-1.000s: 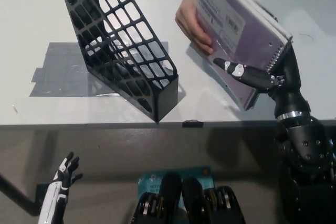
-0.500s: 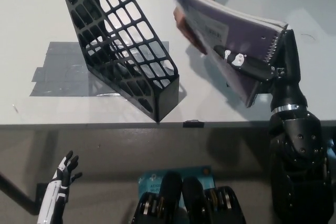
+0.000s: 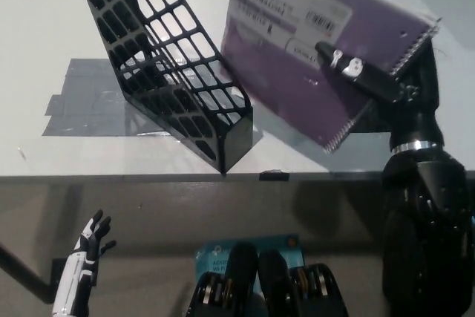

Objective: A person hands a notebook to the robot and the robot grabs it with its right hand and places it in the magazine stand kept in the centre of the desk infront of it.

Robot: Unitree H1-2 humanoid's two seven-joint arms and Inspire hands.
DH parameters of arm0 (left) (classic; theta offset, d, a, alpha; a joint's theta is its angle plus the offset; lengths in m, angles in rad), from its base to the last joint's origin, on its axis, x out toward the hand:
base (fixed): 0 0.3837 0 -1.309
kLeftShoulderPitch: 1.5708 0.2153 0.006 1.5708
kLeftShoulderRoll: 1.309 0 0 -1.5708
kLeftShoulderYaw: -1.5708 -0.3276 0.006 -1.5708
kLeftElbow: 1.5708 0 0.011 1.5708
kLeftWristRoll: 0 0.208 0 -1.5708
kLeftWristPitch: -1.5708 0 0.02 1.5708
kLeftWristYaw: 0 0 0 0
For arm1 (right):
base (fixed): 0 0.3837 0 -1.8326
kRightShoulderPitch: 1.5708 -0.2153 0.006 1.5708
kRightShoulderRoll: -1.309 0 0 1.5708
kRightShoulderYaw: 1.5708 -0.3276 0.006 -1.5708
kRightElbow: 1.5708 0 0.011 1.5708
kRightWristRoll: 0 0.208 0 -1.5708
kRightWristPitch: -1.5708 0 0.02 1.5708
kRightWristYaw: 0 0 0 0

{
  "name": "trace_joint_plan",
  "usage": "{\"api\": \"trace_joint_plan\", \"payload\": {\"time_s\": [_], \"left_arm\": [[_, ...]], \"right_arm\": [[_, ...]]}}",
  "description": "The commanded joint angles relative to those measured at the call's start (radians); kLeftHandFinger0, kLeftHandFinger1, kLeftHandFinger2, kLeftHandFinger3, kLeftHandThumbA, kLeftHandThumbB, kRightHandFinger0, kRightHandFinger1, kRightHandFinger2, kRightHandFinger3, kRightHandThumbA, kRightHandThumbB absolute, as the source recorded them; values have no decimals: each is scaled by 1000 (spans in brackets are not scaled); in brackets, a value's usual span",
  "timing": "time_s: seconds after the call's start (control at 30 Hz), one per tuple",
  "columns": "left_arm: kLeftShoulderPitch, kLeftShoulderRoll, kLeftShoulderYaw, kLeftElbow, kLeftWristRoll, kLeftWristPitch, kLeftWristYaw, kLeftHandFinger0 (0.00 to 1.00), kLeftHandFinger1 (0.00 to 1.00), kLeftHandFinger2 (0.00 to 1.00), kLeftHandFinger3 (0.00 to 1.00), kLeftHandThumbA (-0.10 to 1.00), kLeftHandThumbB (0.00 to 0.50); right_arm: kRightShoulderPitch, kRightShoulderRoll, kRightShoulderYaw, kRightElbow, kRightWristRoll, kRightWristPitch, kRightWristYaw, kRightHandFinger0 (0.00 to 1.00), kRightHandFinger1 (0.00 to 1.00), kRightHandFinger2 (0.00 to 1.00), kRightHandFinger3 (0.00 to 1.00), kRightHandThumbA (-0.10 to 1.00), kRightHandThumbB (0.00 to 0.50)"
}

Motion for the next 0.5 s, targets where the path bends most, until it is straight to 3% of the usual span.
{"api": "trace_joint_plan", "payload": {"time_s": [0.0, 0.17, 0.33, 0.47], "left_arm": [[-12, 20, 11, -19, -13, -22, 1, 890, 1000, 1000, 1000, 1000, 500], [-17, 23, 11, -7, -16, -29, -1, 891, 1000, 1000, 1000, 1000, 500], [-18, 25, 10, -3, -11, -35, 1, 895, 1000, 1000, 1000, 1000, 500], [-20, 24, 12, -9, -17, -27, 1, 890, 1000, 1000, 1000, 1000, 500]], "right_arm": [[-118, 33, -42, -131, 162, 86, -34, 0, 0, 0, 0, 1000, 108], [-177, 30, -85, -175, 228, 143, -58, 0, 0, 0, 0, 1000, 78], [-234, 36, -112, -191, 195, 153, -124, 0, 0, 0, 0, 1000, 32], [-276, 36, -122, -189, 177, 151, -160, 0, 0, 0, 0, 929, 1]]}}
